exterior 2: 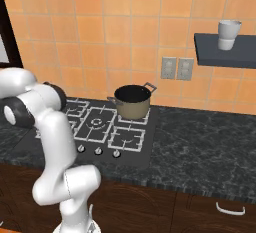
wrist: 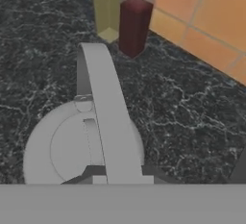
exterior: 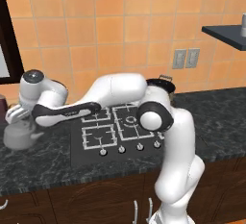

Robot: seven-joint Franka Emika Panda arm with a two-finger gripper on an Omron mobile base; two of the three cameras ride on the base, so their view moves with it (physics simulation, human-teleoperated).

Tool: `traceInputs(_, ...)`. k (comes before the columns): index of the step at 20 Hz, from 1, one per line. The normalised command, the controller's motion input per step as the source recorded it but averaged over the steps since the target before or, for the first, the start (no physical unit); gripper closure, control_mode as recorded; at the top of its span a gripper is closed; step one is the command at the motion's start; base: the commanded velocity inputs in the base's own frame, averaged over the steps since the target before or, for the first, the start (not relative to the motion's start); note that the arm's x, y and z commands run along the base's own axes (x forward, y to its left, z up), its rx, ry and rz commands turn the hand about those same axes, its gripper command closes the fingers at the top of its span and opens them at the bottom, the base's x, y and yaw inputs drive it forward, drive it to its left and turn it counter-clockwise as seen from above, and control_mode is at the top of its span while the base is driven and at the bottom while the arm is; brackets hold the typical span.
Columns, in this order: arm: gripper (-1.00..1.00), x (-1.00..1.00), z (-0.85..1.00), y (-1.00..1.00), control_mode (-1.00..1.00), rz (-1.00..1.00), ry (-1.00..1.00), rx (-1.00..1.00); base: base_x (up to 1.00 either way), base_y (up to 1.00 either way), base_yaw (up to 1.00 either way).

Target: Pick the kettle from the counter and place it on a stove burner. Then turn the burner on.

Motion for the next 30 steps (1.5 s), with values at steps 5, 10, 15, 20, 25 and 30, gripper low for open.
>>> traceInputs(5,1.00,-0.38,0.29,-0.90,-1.00,-0.05,-0.02,0.00,0.00,0.00,0.00)
traceInputs(10,1.00,-0.28,0.18,-1.00,-1.00,-0.05,0.00,0.00,0.00,0.00,0.00)
traceInputs(15,1.00,-0.10,0.13,-1.00,-1.00,-0.06,0.00,0.00,0.00,0.00,0.00)
traceInputs(20,1.00,0.00,0.07,-1.00,-1.00,-0.08,0.00,-0.01,0.00,0.00,0.00)
traceInputs(25,1.00,0.02,0.00,-0.72,-1.00,-0.09,0.00,-0.03,0.00,0.00,0.00)
traceInputs(30,1.00,0.16,0.00,-0.49,-1.00,-0.10,0.01,-0.08,0.00,0.00,0.00)
